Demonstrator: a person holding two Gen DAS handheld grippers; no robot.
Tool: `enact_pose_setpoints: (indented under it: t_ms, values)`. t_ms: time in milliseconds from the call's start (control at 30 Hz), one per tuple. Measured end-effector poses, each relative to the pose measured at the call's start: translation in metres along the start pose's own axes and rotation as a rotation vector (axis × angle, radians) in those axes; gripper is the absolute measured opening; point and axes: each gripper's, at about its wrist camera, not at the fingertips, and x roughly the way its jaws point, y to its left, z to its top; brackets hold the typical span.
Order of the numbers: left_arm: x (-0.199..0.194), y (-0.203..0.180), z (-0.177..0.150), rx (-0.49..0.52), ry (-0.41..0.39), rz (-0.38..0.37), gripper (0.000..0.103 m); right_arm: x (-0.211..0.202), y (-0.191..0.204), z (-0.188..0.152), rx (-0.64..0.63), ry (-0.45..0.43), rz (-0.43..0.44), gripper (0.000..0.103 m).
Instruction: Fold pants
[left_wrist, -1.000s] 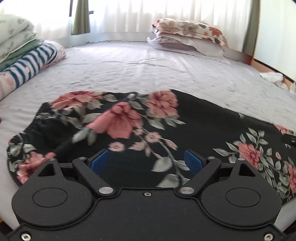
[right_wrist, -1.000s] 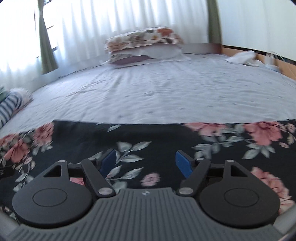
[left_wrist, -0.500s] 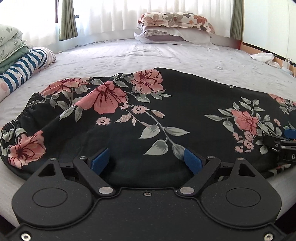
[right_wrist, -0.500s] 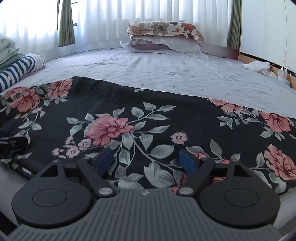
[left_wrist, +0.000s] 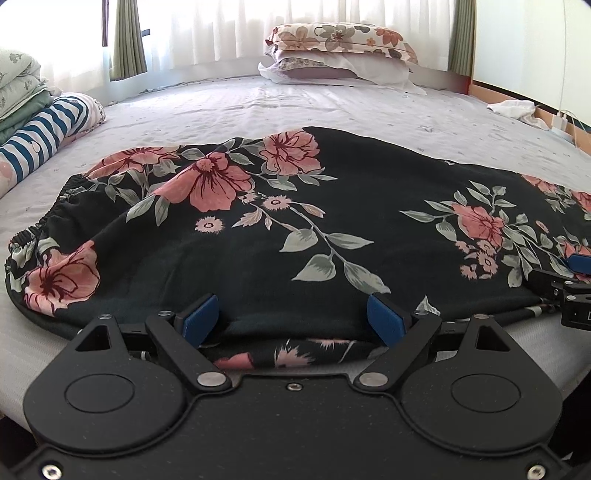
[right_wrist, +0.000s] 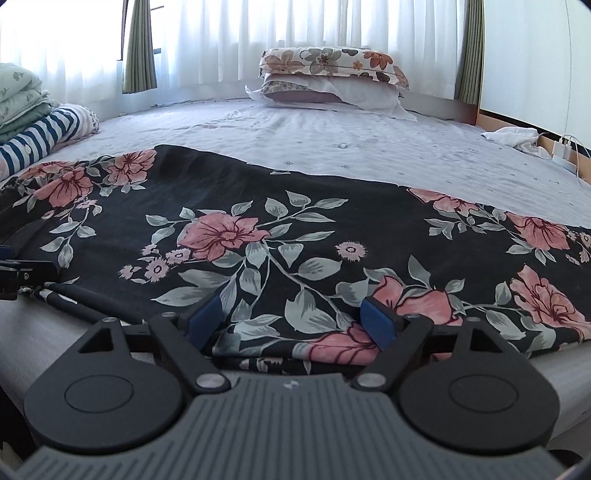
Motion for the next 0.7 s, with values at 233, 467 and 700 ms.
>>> enact_pose_setpoints:
  t_ms: [233,467,700]
  values:
    - [-0.014,0.003,-0.001,0.009,0.014,-0.011,0.087,-0.012,-0.004,0.002,-0.033,0.049,0.023,0.090]
    - [-0.027,-0.009,0.022,0.042,-0.085,-0.037,0.082,-0.013,-0.003,0.005,-0.052,0.105,0.023,0.091]
    - [0.023,-0.025,0.039,-0.035,0.070,-0.007,0.058,-0.017,-0.006,0.017,-0.042,0.187,0.045,0.091]
